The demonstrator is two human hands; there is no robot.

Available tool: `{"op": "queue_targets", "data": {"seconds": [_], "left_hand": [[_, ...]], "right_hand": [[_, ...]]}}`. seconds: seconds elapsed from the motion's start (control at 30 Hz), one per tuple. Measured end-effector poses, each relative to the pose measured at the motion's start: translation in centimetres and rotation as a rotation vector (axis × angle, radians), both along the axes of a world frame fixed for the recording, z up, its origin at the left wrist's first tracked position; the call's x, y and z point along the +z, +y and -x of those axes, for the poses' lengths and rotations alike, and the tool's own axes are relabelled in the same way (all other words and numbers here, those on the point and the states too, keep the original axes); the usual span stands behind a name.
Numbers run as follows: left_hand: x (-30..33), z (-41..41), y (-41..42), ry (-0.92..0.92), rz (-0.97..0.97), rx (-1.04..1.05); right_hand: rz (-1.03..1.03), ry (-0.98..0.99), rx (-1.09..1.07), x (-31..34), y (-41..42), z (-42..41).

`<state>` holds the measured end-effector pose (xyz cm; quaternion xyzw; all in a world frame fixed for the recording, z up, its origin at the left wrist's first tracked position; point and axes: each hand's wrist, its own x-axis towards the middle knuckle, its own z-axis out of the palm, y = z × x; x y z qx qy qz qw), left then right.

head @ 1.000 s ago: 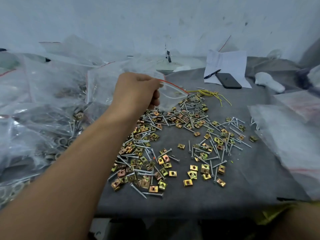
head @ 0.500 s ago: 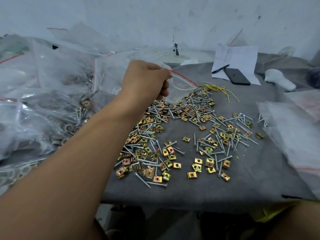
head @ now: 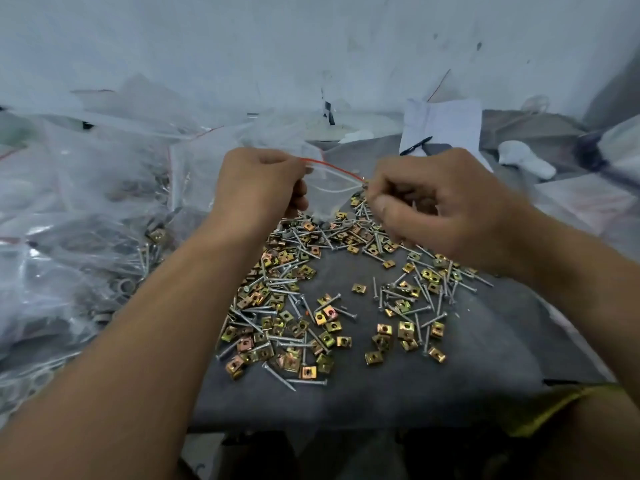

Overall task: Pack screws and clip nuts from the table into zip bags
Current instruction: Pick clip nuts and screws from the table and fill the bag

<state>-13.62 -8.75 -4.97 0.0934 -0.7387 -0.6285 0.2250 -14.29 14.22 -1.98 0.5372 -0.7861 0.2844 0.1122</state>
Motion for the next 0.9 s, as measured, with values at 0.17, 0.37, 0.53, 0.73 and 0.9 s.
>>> {"op": "queue_targets", "data": {"seconds": [0.17, 0.37, 0.53, 0.73, 0.9], "left_hand": [[-0.1, 0.3, 0.3, -0.017, 0.013, 0.005], [-0.2, 0.6, 0.4, -0.018, 0.050, 0.005], [-0.1, 0.6, 0.5, -0.029, 0.044, 0.021], [0.0, 0.3, 0.5, -0.032, 0.042, 0.018], [-0.1, 0.3, 0.4, -0.022, 0.039, 0.013]], "right_hand": [[-0.243, -0.069, -0.492, -3.4, 1.0, 9.9], [-0.446, -0.127, -0.475, -6.6, 0.8, 13.0], [-0.427, -0.102, -0.476, -6.9, 0.7, 13.5], [-0.329, -0.130, -0.418, -6.3, 1.8, 13.6], [-0.393, -0.104, -0.393, -6.7, 1.7, 13.3]]}}
